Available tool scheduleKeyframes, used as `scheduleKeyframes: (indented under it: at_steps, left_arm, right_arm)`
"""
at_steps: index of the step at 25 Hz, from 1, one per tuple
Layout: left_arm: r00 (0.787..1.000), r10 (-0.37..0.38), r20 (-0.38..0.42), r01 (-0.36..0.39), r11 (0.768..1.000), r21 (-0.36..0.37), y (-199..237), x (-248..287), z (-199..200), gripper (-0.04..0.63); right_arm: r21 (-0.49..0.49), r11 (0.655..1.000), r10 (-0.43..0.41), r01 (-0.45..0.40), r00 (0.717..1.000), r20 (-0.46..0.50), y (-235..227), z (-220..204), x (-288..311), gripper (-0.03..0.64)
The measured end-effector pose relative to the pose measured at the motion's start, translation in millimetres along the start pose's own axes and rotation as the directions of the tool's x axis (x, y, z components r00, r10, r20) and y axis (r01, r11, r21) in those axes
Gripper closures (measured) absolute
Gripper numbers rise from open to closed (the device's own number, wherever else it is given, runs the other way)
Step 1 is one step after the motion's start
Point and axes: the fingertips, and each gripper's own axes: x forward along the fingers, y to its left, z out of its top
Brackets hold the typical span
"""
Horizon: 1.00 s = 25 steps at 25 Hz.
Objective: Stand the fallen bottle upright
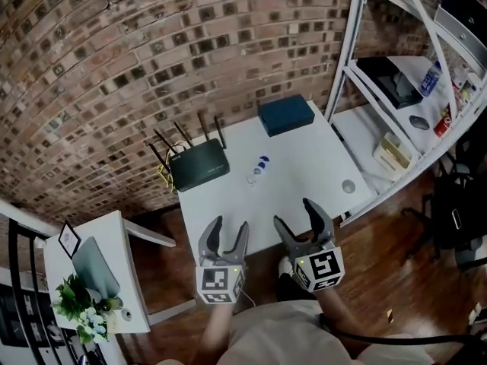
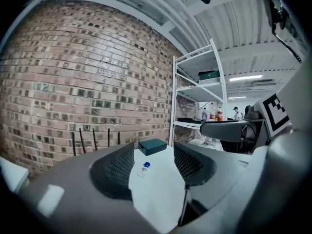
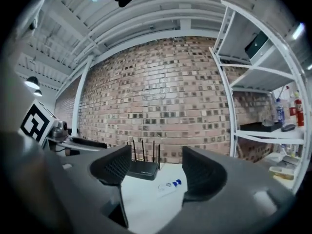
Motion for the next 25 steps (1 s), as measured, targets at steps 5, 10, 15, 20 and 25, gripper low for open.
scheduleKeyframes:
  at_steps: [5, 10, 15, 20, 25]
  left_arm:
    - [0.999, 0.043, -0.017, -0.043, 0.999, 0.007, 1, 77, 21, 0.334]
    - [0.999, 0.030, -0.045, -0.028, 0.999, 0.044, -7, 127, 29, 0.334]
    - [0.980, -0.030, -0.199, 0.040, 0.998, 0.043, 0, 159, -9, 0.346]
    - [0.935, -0.089, -0.343, 0.130, 0.987, 0.096, 9, 198, -59, 0.350]
    - [0.845, -0.143, -0.515, 0.230, 0.967, 0.110, 15, 243, -111, 0.334]
  right_arm:
    - [0.002, 0.997, 0.073, -0.073, 0.997, -0.016, -50, -2, 50, 0.302]
    - [0.036, 0.997, 0.065, -0.064, 0.997, -0.039, -95, -15, 78, 0.304]
    - [0.124, 0.991, 0.066, -0.053, 0.993, -0.100, -107, -38, 91, 0.304]
    - [0.158, 0.987, 0.067, -0.039, 0.982, -0.178, -118, -72, 102, 0.304]
    - [0.171, 0.985, 0.043, -0.003, 0.971, -0.236, -139, -99, 110, 0.304]
